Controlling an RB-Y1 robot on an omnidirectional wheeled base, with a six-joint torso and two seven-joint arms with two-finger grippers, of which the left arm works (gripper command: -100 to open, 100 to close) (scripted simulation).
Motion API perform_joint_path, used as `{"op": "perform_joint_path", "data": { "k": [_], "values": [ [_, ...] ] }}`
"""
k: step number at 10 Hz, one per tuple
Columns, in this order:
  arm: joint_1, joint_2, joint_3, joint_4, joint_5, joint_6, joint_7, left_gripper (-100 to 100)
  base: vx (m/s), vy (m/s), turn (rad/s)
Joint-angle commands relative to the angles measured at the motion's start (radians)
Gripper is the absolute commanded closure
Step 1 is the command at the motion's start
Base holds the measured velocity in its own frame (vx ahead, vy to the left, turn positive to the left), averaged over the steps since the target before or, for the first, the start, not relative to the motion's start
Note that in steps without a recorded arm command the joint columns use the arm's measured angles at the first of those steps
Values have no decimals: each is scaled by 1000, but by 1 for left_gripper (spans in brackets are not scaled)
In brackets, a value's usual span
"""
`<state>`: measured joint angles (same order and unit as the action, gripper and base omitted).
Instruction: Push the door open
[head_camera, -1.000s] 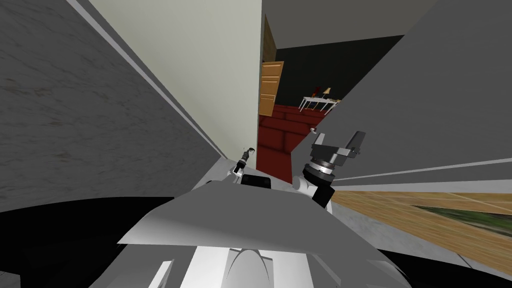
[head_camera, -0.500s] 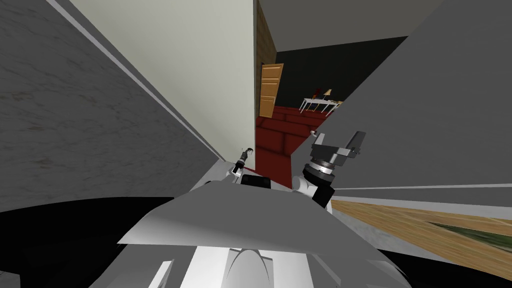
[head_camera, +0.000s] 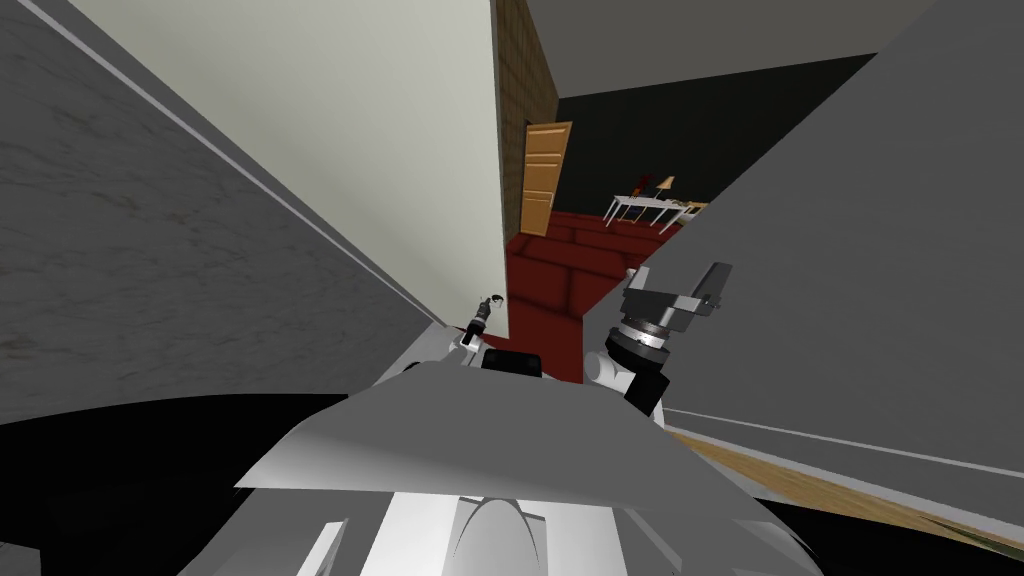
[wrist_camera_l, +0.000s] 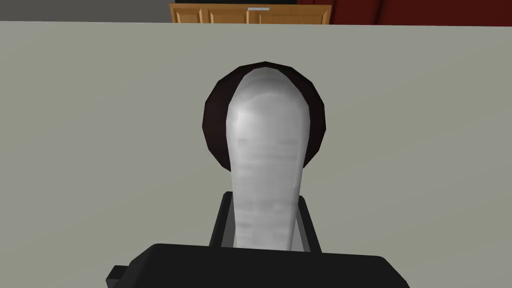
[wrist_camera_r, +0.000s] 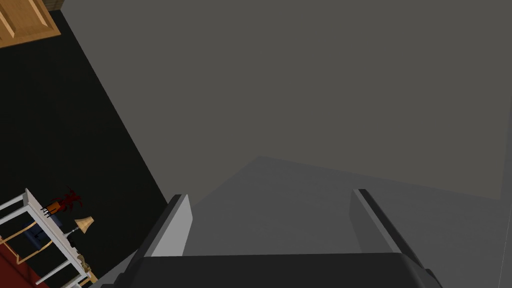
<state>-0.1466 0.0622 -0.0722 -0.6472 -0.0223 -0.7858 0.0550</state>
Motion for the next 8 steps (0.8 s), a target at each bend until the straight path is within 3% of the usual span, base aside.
{"op": "perform_joint_path", "data": {
  "k": [1,5,7,8],
  "values": [
    [-5,18,29,2,14,-5,-6,100,148,-90,73],
    [-6,23,81,7,41,-5,-25,100,186,-131,69],
    [-6,23,81,7,41,-5,-25,100,88,-52,28],
    [-6,22,101,9,51,-4,-32,100,115,-45,33]
  ]
}}
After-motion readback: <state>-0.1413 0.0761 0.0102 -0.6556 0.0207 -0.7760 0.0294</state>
